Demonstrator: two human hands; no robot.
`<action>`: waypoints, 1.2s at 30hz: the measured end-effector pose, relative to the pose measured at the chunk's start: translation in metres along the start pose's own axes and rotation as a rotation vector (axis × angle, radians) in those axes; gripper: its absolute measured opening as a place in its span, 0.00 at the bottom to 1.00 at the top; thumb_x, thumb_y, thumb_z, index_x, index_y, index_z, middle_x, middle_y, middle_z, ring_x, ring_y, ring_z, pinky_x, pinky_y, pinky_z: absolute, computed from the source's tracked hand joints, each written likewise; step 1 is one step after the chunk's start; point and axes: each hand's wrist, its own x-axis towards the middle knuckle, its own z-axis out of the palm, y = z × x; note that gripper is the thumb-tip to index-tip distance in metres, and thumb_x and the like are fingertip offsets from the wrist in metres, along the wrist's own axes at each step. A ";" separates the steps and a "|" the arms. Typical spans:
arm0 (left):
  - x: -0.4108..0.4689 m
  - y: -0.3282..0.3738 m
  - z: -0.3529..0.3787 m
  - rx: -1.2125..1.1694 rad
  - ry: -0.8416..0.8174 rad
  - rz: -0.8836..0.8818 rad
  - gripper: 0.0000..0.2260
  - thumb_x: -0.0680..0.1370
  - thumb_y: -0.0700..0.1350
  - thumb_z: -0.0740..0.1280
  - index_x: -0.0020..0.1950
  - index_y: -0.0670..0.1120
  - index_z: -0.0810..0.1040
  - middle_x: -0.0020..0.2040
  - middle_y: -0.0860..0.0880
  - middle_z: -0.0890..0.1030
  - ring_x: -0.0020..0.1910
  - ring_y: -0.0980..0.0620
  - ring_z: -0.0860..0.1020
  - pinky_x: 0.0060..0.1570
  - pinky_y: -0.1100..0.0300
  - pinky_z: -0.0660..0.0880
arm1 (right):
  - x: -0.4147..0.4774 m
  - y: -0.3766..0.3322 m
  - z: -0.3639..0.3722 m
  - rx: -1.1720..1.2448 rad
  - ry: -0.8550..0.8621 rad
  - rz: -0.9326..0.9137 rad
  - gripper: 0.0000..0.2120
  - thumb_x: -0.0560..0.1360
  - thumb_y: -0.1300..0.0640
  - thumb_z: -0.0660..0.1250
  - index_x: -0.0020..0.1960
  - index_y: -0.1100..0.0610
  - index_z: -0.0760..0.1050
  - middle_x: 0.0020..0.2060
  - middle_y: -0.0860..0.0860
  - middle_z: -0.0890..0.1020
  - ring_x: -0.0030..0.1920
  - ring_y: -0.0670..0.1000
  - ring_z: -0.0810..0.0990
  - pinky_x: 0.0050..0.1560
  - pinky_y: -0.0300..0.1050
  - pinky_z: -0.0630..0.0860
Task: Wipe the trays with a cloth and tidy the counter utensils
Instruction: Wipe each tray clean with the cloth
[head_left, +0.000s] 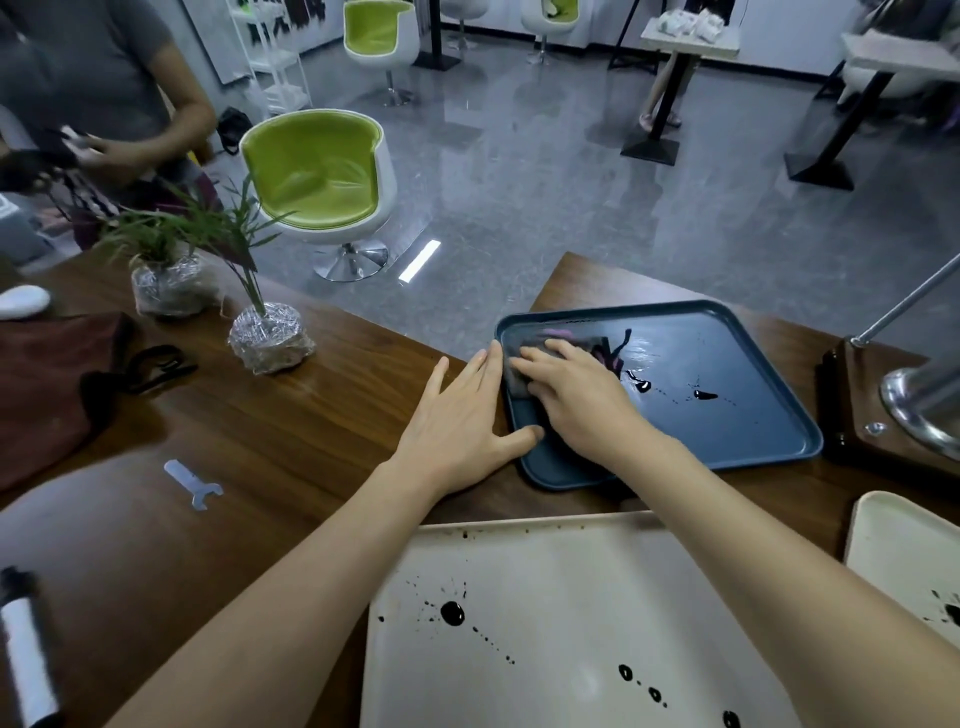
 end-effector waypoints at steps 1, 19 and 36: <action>0.000 0.000 0.000 -0.001 -0.003 0.000 0.46 0.78 0.70 0.58 0.84 0.45 0.42 0.84 0.49 0.48 0.82 0.57 0.46 0.81 0.46 0.43 | -0.007 -0.001 -0.001 0.005 -0.009 -0.017 0.19 0.81 0.58 0.60 0.71 0.49 0.72 0.70 0.43 0.73 0.72 0.52 0.65 0.69 0.51 0.67; 0.000 -0.003 0.000 0.003 0.005 0.021 0.44 0.76 0.67 0.55 0.84 0.47 0.44 0.84 0.51 0.51 0.82 0.57 0.47 0.81 0.46 0.43 | 0.020 0.041 -0.012 -0.175 -0.010 0.087 0.19 0.83 0.59 0.56 0.72 0.55 0.69 0.73 0.50 0.70 0.70 0.57 0.68 0.65 0.55 0.68; 0.000 -0.001 -0.002 0.021 0.008 0.028 0.41 0.79 0.64 0.59 0.84 0.46 0.46 0.84 0.50 0.52 0.82 0.57 0.46 0.81 0.45 0.43 | 0.024 -0.008 0.005 -0.102 -0.006 0.113 0.19 0.83 0.55 0.57 0.73 0.52 0.69 0.74 0.50 0.69 0.75 0.58 0.63 0.73 0.54 0.59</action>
